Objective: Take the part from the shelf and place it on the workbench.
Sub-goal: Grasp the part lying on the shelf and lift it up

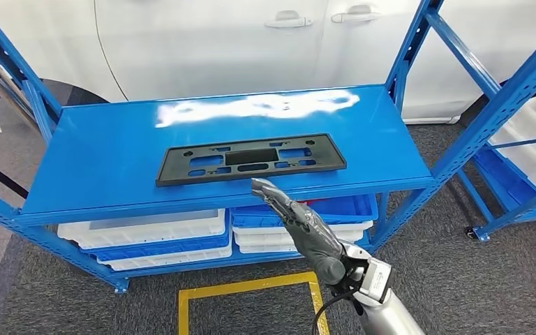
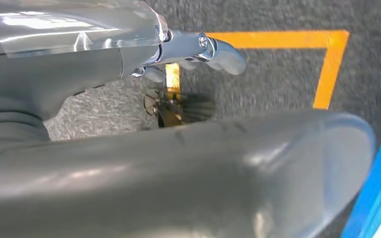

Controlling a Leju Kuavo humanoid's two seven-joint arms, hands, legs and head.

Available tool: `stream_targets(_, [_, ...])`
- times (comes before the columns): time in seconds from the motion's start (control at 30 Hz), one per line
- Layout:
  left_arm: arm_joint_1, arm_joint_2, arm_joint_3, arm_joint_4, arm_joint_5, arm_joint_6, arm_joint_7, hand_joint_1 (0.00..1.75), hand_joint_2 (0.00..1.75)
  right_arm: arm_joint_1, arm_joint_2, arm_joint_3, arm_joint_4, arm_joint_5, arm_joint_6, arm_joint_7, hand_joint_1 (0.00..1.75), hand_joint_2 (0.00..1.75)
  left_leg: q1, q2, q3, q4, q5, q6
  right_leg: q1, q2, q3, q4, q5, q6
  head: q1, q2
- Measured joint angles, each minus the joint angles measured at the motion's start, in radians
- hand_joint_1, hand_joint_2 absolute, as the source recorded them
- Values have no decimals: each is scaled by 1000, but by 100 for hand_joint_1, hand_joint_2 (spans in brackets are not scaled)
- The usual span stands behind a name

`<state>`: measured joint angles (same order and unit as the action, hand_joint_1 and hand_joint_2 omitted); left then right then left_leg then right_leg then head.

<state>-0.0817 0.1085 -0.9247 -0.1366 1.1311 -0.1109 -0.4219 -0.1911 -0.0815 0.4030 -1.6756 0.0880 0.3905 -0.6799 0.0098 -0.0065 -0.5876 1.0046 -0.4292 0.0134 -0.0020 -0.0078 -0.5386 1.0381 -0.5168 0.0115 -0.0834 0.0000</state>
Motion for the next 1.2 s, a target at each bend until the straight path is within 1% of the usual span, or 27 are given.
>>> stream_targets(0.03, [-1,0,-1,0,0,0,0,0,0,-3,0,0,6,3,-4,2,0,0,2,0,7,-4,-2,5,-1,1,-22,44,-20,4,0,0])
stream_targets(0.1, [-3,0,-4,0,0,0,0,0,0,-8,0,1,25,9,-15,7,0,0,1,-1,15,-5,-10,11,-5,3,-102,182,-70,8,0,0])
stream_targets(0.13, [-3,1,-6,0,0,0,1,0,0,-9,0,2,37,14,-22,12,0,44,1,-2,20,-5,-14,12,-6,3,-142,239,-81,10,0,0])
stream_targets(0.17, [-3,1,-7,0,0,2,3,0,0,-11,0,4,49,21,-31,20,0,87,1,-3,26,-5,-19,12,-7,3,-168,265,-74,11,0,0])
stream_targets(0.2, [-2,1,-8,0,1,3,5,0,0,-16,1,6,61,30,-41,30,0,131,1,-5,33,-4,-24,10,-8,3,-173,250,-44,10,0,0])
stream_targets(0.23, [-2,1,-9,0,1,6,8,0,0,-24,3,9,73,39,-52,40,0,175,1,-6,43,-4,-30,8,-9,3,-157,195,2,8,0,0])
stream_targets(0.27, [-2,1,-11,0,1,9,10,0,0,-33,6,12,84,47,-61,49,0,175,1,-7,50,-4,-36,5,-9,3,-131,120,49,4,0,0])
stream_targets(0.3, [-3,0,-13,0,1,11,12,0,0,-43,10,15,94,54,-70,55,0,175,-1,-9,55,-3,-42,0,-8,4,-105,53,81,0,0,0])
stream_targets(0.33, [-5,0,-14,0,1,14,15,0,0,-52,14,17,104,59,-77,59,0,175,-2,-10,58,-3,-47,-5,-6,5,-87,6,99,-4,0,0])
stream_targets(0.4, [-6,0,-16,0,1,21,23,0,0,-69,21,24,127,72,-91,62,0,175,-3,-10,60,-5,-54,-17,-1,7,-76,-18,96,-11,0,0])
stream_targets(0.47, [-5,1,-19,0,1,32,35,0,0,-86,26,32,152,84,-103,60,0,175,-1,-9,63,-3,-61,-29,-3,8,-72,-24,95,-22,0,0])
stream_targets(0.5, [-6,2,-20,0,1,39,41,0,0,-95,29,37,163,88,-108,57,0,175,0,-8,57,15,-73,-34,-5,7,-68,-29,95,-28,0,0])
stream_targets(0.57, [-5,4,-21,0,1,51,52,0,0,-112,33,45,187,92,-117,49,0,175,2,-4,12,114,-124,-42,-8,5,-61,-34,92,-37,0,0])
stream_targets(0.63, [-2,5,-21,0,1,70,66,0,0,-125,36,55,214,95,-132,41,0,175,3,-3,-63,246,-173,-47,-6,3,-57,-34,88,-41,0,0])
stream_targets(0.67, [0,5,-21,0,1,80,72,0,0,-129,37,60,227,101,-143,37,0,175,3,-2,-88,281,-175,-48,-5,3,-55,-34,85,-42,0,0])
stream_targets(0.7, [3,5,-21,0,1,89,76,0,0,-132,38,65,238,110,-158,34,0,175,3,-2,-94,276,-155,-48,-4,4,-51,-34,83,-42,0,0])
stream_targets(0.73, [6,6,-20,0,1,95,79,0,0,-137,39,70,246,122,-175,32,0,131,2,-2,-81,231,-119,-46,-4,4,-46,-34,79,-41,0,0])
stream_targets(0.77, [7,7,-20,0,1,97,79,0,0,-142,42,75,252,134,-191,31,0,87,2,-1,-52,159,-74,-42,-3,5,-41,-34,76,-39,0,0])
stream_targets(0.8, [7,9,-20,0,1,97,77,0,0,-149,44,81,259,148,-206,31,0,44,0,0,-22,87,-40,-37,-1,5,-36,-33,72,-35,0,0])
stream_targets(0.83, [6,11,-20,0,1,93,75,0,0,-156,46,87,265,162,-219,31,0,0,-2,0,0,35,-19,-31,1,5,-33,-32,68,-31,0,0])
stream_targets(0.87, [6,12,-20,0,1,88,71,0,0,-163,48,93,273,178,-235,31,0,44,-4,0,12,6,-11,-25,3,6,-32,-31,65,-26,0,0])
stream_targets(0.97, [7,12,-22,0,1,73,60,0,0,-180,51,112,299,229,-284,35,0,175,-4,-1,16,-3,-10,-7,2,6,-31,-29,61,-10,0,0])
stream_targets(1.03, [5,12,-24,0,1,70,57,0,0,-194,52,122,321,267,-323,37,0,175,1,0,20,-9,-6,4,1,7,-51,18,31,-1,0,0])
stream_targets(1.07, [4,12,-25,0,1,69,56,0,0,-201,53,128,336,294,-349,38,0,175,1,0,21,-10,-5,7,-2,7,-77,72,2,3,0,0])
stream_targets(1.13, [3,12,-28,0,1,69,54,0,0,-212,54,145,375,373,-423,46,0,175,0,0,21,-10,-7,12,-4,7,-148,208,-55,8,0,0])
stream_targets(1.17, [2,12,-29,0,1,70,54,0,0,-216,55,155,397,429,-470,58,0,175,0,-1,22,-10,-9,12,-6,7,-173,251,-62,10,0,0])
stream_targets(1.2, [2,12,-31,0,1,72,54,0,0,-222,58,166,420,489,-520,75,0,175,0,-1,23,-9,-11,11,-6,7,-182,258,-49,11,0,0])
